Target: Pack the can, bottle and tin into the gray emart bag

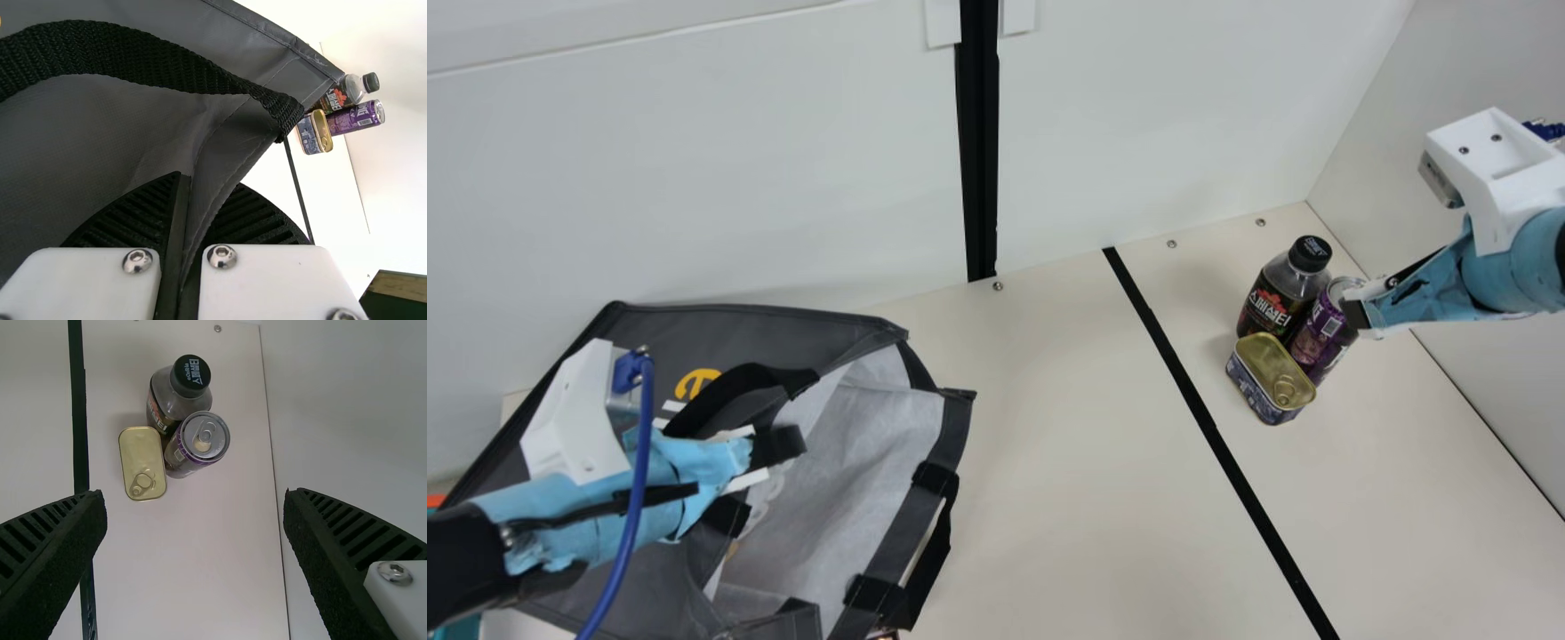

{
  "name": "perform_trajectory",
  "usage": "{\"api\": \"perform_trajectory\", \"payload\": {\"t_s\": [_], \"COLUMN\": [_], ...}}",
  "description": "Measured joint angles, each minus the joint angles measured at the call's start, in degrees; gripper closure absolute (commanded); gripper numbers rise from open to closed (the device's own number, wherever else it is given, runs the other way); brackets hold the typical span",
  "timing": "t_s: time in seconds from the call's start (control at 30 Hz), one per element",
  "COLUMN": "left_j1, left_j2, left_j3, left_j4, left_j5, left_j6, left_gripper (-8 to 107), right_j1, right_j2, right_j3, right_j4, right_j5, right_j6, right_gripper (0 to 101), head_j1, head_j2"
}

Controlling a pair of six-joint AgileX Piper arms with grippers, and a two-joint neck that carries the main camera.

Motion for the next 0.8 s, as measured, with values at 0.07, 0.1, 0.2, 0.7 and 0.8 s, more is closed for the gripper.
{"api": "perform_trajectory", "payload": {"t_s": [0.07, 0.1, 0.2, 0.7, 0.8], "left_j1": [0.00, 0.00, 0.00, 0.00, 0.00], "left_j2": [0.00, 0.00, 0.00, 0.00, 0.00], "left_j3": [0.00, 0.00, 0.00, 0.00, 0.00], "left_j4": [0.00, 0.00, 0.00, 0.00, 0.00], "left_j5": [0.00, 0.00, 0.00, 0.00, 0.00], "left_j6": [0.00, 0.00, 0.00, 0.00, 0.00], "left_gripper": [89, 89, 89, 89, 89], "right_j1": [-0.03, -0.03, -0.15, -1.03, -1.29], "right_j2": [0.68, 1.09, 2.25, 8.21, 9.48], "right_j3": [-0.13, -0.26, -0.38, -1.65, -1.79], "right_j4": [0.00, 0.05, 0.43, 1.42, 1.83], "right_j5": [-0.21, -0.30, -0.48, -2.04, -2.09], "right_j6": [0.00, -0.02, -0.25, -1.34, -1.50], "right_gripper": [10, 10, 10, 10, 10], "head_j1": [0.00, 0.00, 0.00, 0.00, 0.00], "head_j2": [0.09, 0.09, 0.00, 0.00, 0.00]}}
